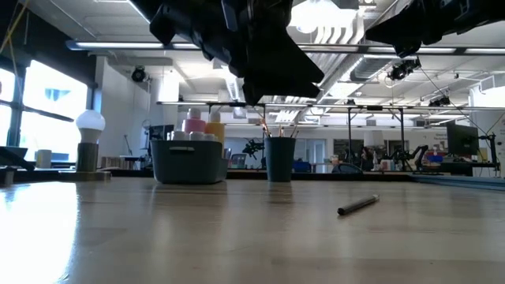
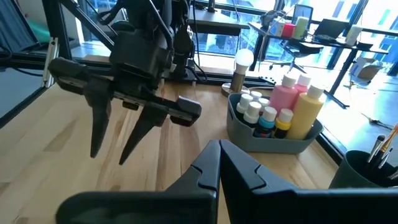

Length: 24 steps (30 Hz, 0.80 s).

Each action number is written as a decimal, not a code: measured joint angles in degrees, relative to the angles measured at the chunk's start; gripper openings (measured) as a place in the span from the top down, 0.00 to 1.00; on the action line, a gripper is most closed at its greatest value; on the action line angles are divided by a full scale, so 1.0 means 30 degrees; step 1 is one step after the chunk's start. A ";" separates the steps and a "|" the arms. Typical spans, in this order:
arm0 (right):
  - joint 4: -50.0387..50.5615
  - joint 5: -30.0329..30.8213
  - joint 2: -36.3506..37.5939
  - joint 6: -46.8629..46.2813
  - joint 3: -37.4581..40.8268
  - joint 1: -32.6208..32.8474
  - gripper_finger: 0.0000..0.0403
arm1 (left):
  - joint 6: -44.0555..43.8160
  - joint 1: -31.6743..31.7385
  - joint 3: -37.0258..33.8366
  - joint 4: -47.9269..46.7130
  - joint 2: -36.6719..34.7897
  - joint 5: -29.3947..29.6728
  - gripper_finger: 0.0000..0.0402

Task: Pick & Place Paint Supplies
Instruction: Put the silver paint brush into the green cup

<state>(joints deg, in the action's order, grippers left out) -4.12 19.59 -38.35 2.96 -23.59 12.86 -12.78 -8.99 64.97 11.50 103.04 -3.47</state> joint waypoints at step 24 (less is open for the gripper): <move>-0.0799 -0.0073 0.0000 0.0482 -0.0007 -0.0087 1.00 | -0.2276 -0.0007 -0.0015 0.1534 -0.0005 0.1007 0.65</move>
<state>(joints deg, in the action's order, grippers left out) -6.52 19.38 -38.35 4.41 -23.62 12.60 -19.61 -9.02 64.93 16.10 103.03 -0.45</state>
